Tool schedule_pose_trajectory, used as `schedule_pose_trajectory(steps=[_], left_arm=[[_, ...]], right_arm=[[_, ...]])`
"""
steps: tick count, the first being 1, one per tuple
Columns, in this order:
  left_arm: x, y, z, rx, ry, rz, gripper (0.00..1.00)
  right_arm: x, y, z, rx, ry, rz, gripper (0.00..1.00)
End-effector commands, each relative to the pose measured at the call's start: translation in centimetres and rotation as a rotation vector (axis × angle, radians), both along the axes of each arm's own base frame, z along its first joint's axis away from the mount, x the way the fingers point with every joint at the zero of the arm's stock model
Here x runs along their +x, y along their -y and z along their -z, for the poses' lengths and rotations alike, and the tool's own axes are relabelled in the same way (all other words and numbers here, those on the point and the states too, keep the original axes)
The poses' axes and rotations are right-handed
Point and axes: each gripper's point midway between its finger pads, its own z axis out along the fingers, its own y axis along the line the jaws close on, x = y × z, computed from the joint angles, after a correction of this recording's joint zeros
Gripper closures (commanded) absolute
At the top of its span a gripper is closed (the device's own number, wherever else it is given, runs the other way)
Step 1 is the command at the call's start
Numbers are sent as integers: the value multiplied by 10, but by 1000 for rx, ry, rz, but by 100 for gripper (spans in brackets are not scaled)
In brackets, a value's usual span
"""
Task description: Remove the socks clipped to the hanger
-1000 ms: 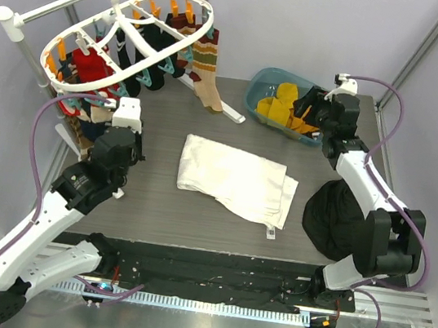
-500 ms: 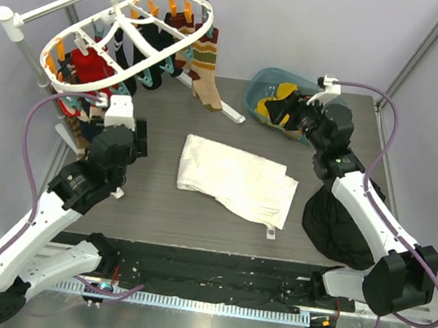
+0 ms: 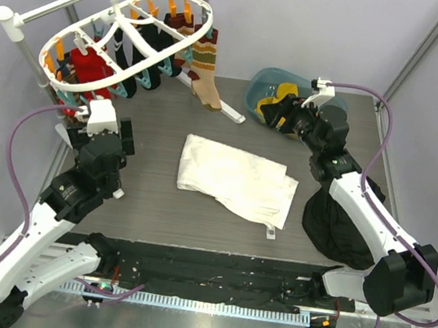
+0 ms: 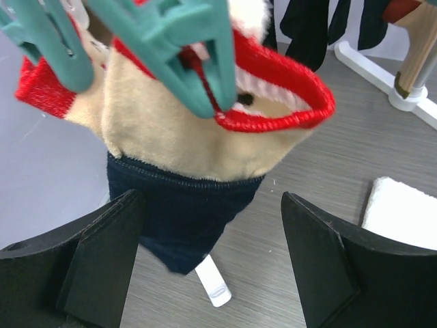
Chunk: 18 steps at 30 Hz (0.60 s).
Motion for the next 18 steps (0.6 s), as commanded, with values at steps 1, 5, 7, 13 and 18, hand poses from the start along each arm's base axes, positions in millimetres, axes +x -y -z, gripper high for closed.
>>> schedule_pose_trajectory(steps=[1,5,7,13,18], left_arm=[[3,0,-16,-46,61,3,15],[-4,13,-24,-128,66,97,14],[-10,14,-30,-140,59,122,14],[-19,3,-27,-78,34,110,16],[-14,8,-21,-30,27,149,16]], right_arm=[[-8,0,-23,14,63,-4,32],[-10,-1,-21,4,62,-9,33],[-10,-1,-21,-1,58,-10,32],[-16,0,-26,4,65,-11,33],[-22,0,-30,13,74,-17,32]])
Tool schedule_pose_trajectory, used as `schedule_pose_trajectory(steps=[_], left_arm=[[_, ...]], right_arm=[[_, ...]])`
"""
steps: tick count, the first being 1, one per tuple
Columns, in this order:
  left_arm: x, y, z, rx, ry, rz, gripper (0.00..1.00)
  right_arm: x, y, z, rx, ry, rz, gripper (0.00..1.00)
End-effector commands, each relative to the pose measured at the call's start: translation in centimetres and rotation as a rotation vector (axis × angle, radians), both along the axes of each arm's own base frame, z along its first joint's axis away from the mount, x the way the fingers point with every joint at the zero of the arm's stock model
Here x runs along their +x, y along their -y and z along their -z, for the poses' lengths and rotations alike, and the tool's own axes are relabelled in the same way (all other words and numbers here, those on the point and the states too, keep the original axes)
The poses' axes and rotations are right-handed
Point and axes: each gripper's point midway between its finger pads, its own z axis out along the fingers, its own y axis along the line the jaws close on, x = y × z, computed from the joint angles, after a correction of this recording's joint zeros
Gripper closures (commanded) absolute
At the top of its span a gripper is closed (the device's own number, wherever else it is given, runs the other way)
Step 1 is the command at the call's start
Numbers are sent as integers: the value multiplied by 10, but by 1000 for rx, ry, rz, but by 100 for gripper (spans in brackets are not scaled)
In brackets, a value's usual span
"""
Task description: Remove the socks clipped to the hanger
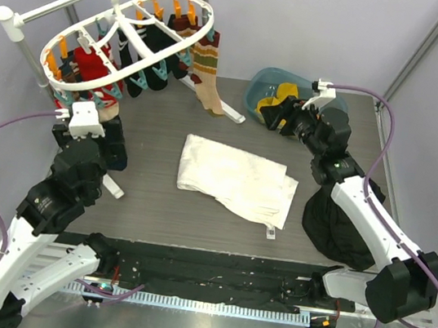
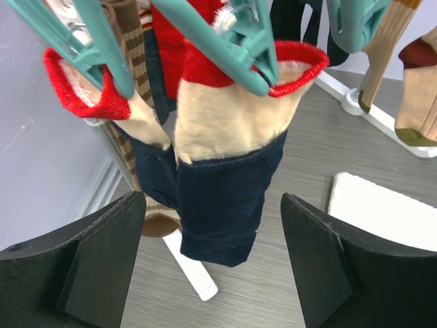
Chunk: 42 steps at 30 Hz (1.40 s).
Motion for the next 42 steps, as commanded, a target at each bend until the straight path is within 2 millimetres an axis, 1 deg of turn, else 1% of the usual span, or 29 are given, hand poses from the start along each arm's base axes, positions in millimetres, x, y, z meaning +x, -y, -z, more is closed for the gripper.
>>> schedule_pose_trajectory(steps=[1,2,3,6,10,11,12,14,19,25,28,29,31,34,35,37,38,39,41,42], left_arm=[[6,7,4,48,-8,51,15],[8,10,2,40,9,60,16],[11,13,4,45,1,67,16],[17,9,5,59,-10,25,17],[25,11,7,58,-24,19,20],[26,14,6,50,-18,32,26],[27,15,6,50,-19,40,29],[31,16,9,55,-30,36,34],[33,12,10,74,-52,3,34],[36,18,14,54,-56,40,32],[31,17,10,39,-83,37,32],[27,16,10,43,-103,40,32],[19,14,-5,21,-73,59,29],[6,6,-16,12,-29,56,27],[4,-3,-11,28,-31,9,27],[3,-9,-6,43,-25,-25,27],[3,-14,3,64,-43,-52,27],[5,-14,6,70,-42,-61,27],[6,-21,17,98,-62,-116,27],[6,-24,19,101,-62,-133,27]], right_arm=[[-11,2,-27,19,74,-2,32],[-10,2,-28,20,75,-2,32],[-10,1,-28,19,74,-3,32],[-12,1,-28,24,73,-6,33],[-17,-3,-27,26,64,-26,33],[-19,-2,-24,22,60,-24,33],[-20,-2,-25,24,64,-24,33],[-21,-2,-24,24,64,-24,32],[-25,-6,-26,26,63,-38,32],[-27,-13,-24,28,60,-50,32],[-27,-16,-22,23,56,-57,32],[-27,-17,-21,21,54,-57,32],[-28,-17,-20,17,54,-57,33],[-29,-19,-21,21,57,-61,32],[-29,-20,-20,19,53,-64,32],[-30,-21,-22,24,59,-67,32],[-30,-22,-22,24,59,-70,32],[-30,-23,-22,24,59,-74,32],[-31,-25,-23,20,65,-83,32],[-32,-24,-24,20,67,-85,32]])
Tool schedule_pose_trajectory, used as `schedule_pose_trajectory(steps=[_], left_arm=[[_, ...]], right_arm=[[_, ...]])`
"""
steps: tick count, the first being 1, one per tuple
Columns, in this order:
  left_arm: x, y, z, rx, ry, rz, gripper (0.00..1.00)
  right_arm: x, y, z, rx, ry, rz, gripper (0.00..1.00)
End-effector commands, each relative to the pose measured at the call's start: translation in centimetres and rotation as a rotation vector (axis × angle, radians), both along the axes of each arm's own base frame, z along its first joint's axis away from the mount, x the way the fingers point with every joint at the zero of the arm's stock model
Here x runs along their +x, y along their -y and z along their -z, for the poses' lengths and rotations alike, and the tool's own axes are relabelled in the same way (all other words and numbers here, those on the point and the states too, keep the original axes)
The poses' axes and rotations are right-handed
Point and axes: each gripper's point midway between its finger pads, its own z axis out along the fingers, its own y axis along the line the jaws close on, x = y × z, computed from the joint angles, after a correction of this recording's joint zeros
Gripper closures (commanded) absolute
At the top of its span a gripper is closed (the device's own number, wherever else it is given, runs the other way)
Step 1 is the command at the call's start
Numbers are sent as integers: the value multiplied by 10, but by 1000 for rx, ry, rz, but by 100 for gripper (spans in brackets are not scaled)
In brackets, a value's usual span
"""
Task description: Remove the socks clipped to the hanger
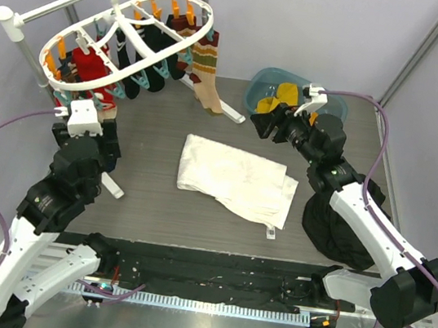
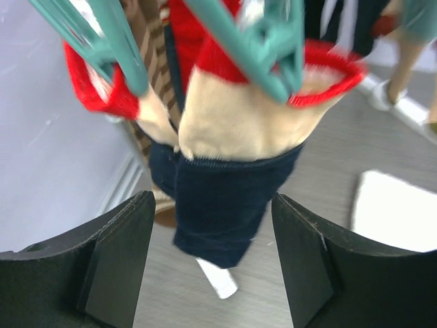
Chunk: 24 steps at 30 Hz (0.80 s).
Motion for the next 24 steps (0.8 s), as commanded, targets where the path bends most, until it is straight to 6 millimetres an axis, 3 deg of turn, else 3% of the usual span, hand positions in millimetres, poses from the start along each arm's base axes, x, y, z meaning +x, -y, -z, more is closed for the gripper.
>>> schedule_pose_trajectory(steps=[1,6,15,18,20,24], left_arm=[[7,-15,18,56,-24,-112,27],[15,-11,18,9,18,-76,23],[41,4,22,0,-21,1,27],[48,13,23,-15,-37,40,39],[48,21,20,-40,-29,84,52],[42,39,12,-109,-16,183,57]], right_arm=[[-4,-2,-23,19,70,-11,32],[-6,1,-25,8,84,-5,31],[-9,-1,-25,6,82,-25,31],[-10,0,-26,5,85,-23,31],[-11,0,-24,-1,83,-24,31],[-12,-2,-19,-4,69,-35,31]])
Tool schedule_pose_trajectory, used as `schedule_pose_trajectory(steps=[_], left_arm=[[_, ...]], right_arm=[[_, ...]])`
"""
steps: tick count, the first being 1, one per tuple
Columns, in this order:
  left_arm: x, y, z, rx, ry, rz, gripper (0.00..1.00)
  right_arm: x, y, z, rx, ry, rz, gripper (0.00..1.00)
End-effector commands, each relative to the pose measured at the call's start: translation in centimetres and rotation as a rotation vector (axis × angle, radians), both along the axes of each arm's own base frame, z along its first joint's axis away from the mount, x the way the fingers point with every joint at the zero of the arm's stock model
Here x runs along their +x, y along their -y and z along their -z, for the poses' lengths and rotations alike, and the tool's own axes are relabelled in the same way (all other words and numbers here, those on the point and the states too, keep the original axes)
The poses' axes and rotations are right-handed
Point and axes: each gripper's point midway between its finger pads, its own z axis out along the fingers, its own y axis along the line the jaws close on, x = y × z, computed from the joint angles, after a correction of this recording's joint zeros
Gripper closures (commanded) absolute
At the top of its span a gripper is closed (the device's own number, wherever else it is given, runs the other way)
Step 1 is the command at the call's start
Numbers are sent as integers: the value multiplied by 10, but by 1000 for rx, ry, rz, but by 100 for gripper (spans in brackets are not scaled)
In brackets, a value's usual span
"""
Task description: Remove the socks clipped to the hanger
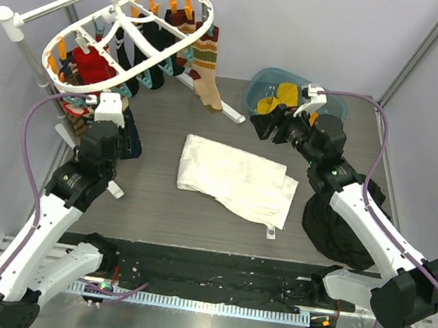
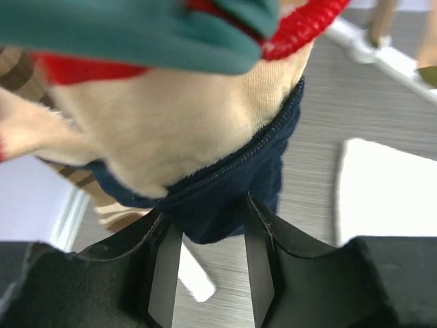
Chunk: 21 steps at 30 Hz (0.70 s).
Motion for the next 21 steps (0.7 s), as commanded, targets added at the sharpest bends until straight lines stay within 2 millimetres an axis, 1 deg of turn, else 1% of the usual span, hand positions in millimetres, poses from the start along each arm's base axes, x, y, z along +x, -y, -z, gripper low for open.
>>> schedule_pose_trajectory(steps=[1,2,3,4,5,7,8,9,11,12,13,14,15,16,18,19,20,21], left_arm=[[-5,25,-45,-143,124,129,57],[-8,34,-50,-181,137,177,57],[-9,37,-52,-200,144,195,57],[-11,42,-52,-213,144,219,57],[-12,48,-53,-233,146,248,59],[-11,52,-52,-242,140,267,66],[-9,53,-50,-242,132,270,71],[-9,56,-49,-240,124,283,79],[-7,60,-48,-245,117,298,87],[-7,66,-48,-259,111,326,92],[-6,70,-49,-271,112,344,94],[-6,75,-51,-288,118,363,95],[-5,78,-53,-302,120,377,99],[-7,86,-54,-332,116,410,100],[-8,93,-58,-361,122,441,100],[-10,99,-59,-385,118,467,100],[-12,101,-62,-397,123,479,100],[-13,104,-63,-410,125,493,100]], right_arm=[[-11,-4,-19,19,60,-34,31],[-12,-7,-19,20,61,-47,31],[-13,-10,-15,18,57,-55,30],[-13,-12,-17,23,66,-60,30],[-17,-19,-18,24,70,-79,30],[-20,-27,-18,22,74,-95,30],[-25,-35,-20,19,80,-117,30],[-26,-40,-23,18,87,-121,30],[-31,-51,-25,27,100,-146,30],[-41,-64,-25,32,107,-188,30],[-44,-73,-28,47,131,-211,30],[-51,-83,-29,51,143,-240,30],[-60,-95,-27,48,156,-274,30],[-63,-103,-33,64,185,-281,30],[-67,-118,-26,63,199,-296,30],[-75,-129,-32,77,234,-313,30],[-76,-138,-27,70,239,-322,30],[-81,-146,-27,70,255,-334,30]])
